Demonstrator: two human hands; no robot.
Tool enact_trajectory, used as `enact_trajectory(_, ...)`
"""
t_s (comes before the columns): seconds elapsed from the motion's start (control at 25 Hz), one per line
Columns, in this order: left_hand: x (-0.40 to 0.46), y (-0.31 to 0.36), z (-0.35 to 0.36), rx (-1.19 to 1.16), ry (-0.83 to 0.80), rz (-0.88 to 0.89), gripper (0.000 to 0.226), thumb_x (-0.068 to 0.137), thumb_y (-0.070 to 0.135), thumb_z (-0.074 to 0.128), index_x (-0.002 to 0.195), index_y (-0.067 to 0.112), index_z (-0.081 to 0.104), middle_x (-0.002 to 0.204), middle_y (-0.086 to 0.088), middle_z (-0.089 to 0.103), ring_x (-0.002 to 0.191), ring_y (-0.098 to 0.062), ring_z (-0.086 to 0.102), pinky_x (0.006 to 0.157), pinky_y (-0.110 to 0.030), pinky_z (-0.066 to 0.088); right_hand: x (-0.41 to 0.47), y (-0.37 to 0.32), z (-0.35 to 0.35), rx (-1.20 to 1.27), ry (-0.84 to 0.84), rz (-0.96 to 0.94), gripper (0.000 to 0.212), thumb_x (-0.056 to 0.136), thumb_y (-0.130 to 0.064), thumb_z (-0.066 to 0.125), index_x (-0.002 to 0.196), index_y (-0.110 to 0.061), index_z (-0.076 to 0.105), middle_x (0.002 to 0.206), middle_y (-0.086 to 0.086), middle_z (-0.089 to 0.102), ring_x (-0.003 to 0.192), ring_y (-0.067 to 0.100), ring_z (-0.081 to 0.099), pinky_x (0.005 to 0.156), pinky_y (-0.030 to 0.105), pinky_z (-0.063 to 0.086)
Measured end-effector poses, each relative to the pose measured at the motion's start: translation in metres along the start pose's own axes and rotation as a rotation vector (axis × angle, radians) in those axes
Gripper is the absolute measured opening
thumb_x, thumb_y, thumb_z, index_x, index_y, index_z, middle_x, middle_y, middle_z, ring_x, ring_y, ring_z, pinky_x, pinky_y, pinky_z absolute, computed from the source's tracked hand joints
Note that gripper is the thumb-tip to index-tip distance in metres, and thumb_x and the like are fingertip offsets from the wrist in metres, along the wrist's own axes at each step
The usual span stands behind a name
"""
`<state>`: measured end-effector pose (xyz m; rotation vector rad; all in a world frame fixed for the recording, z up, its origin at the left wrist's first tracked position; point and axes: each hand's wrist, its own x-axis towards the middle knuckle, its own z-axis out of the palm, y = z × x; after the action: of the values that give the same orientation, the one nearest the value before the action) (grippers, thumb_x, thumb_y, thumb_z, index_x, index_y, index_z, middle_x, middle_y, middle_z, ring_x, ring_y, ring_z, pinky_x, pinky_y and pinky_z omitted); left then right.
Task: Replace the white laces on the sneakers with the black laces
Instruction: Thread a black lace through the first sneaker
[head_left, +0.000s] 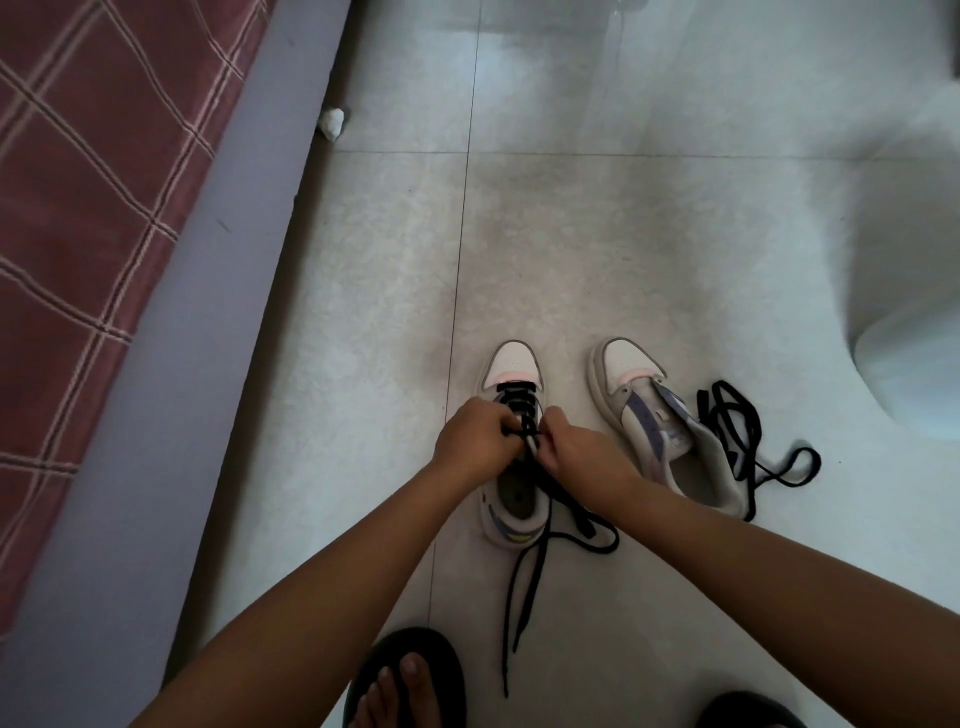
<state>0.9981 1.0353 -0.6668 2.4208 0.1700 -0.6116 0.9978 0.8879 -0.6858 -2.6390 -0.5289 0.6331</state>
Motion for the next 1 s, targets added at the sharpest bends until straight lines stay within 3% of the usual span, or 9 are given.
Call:
enact_trajectory(0.12, 0.012, 0.002, -0.013, -0.055, -0.176, -0.047, 0.024, 0.091, 0.017, 0.052, 0.092, 0.003, 0.072, 0.074, -0.005, 0.062, 0.075, -0.019, 0.057, 0.069, -0.034, 0.048, -0.002, -0.001, -0.005, -0.013, 0.025, -0.06, 0.026, 0.099, -0.025, 0.037, 0.119, -0.009, 0.043, 0.095, 0.015, 0.066, 0.079, 0.036, 0.061, 0.056, 0.033, 0.033)
enact_trajectory(0.28, 0.022, 0.01, -0.018, 0.065, -0.399, -0.033, 0.024, 0.097, 0.014, 0.048, 0.106, 0.004, 0.068, 0.106, -0.015, 0.063, 0.088, -0.022, 0.053, 0.068, -0.023, 0.039, -0.004, -0.002, -0.009, -0.052, 0.001, -0.129, 0.03, 0.099, -0.033, 0.038, 0.122, -0.013, 0.043, 0.107, 0.009, 0.064, 0.087, 0.031, 0.062, 0.06, 0.033, 0.038)
enact_trajectory(0.48, 0.025, 0.011, -0.021, -0.097, -0.442, -0.159, 0.011, 0.093, 0.014, 0.056, 0.099, 0.018, 0.065, 0.112, -0.012, 0.059, 0.105, -0.028, 0.058, 0.076, -0.033, 0.054, -0.004, -0.003, -0.005, -0.042, 0.011, -0.059, 0.029, 0.094, -0.035, 0.045, 0.113, -0.013, 0.043, 0.097, 0.01, 0.065, 0.079, 0.031, 0.061, 0.056, 0.029, 0.032)
enact_trajectory(0.64, 0.017, 0.012, -0.021, 0.167, -0.307, 0.033, 0.01, 0.085, 0.015, 0.063, 0.087, 0.007, 0.069, 0.099, -0.015, 0.067, 0.086, -0.024, 0.062, 0.064, -0.024, 0.045, -0.007, -0.004, 0.001, -0.059, 0.062, -0.05, 0.025, 0.094, -0.029, 0.046, 0.106, -0.007, 0.047, 0.091, 0.014, 0.066, 0.075, 0.035, 0.06, 0.053, 0.029, 0.026)
enact_trajectory(0.72, 0.006, 0.014, -0.009, 0.287, -0.171, 0.122, 0.008, 0.084, 0.013, 0.06, 0.082, 0.007, 0.065, 0.102, -0.016, 0.064, 0.083, -0.025, 0.058, 0.064, -0.026, 0.039, -0.01, -0.005, 0.005, -0.047, 0.08, -0.041, 0.025, 0.095, -0.025, 0.046, 0.105, -0.003, 0.048, 0.091, 0.017, 0.066, 0.075, 0.037, 0.06, 0.054, 0.03, 0.025)
enact_trajectory(0.88, -0.016, -0.003, 0.017, 0.276, 0.106, 0.236, 0.023, 0.094, 0.011, 0.047, 0.113, 0.001, 0.056, 0.122, -0.016, 0.05, 0.096, -0.031, 0.057, 0.076, -0.032, 0.043, -0.015, -0.009, 0.008, -0.012, 0.133, 0.035, 0.024, 0.097, -0.026, 0.044, 0.102, -0.003, 0.05, 0.092, 0.016, 0.066, 0.078, 0.036, 0.061, 0.056, 0.03, 0.026)
enact_trajectory(1.0, -0.032, -0.02, 0.03, 0.187, 0.23, 0.249, 0.026, 0.095, 0.016, 0.047, 0.114, 0.001, 0.054, 0.115, -0.016, 0.053, 0.097, -0.029, 0.056, 0.072, -0.03, 0.041, -0.019, -0.015, 0.01, 0.052, 0.128, 0.089, 0.024, 0.096, -0.028, 0.043, 0.108, -0.007, 0.047, 0.097, 0.013, 0.064, 0.08, 0.032, 0.061, 0.057, 0.029, 0.03)
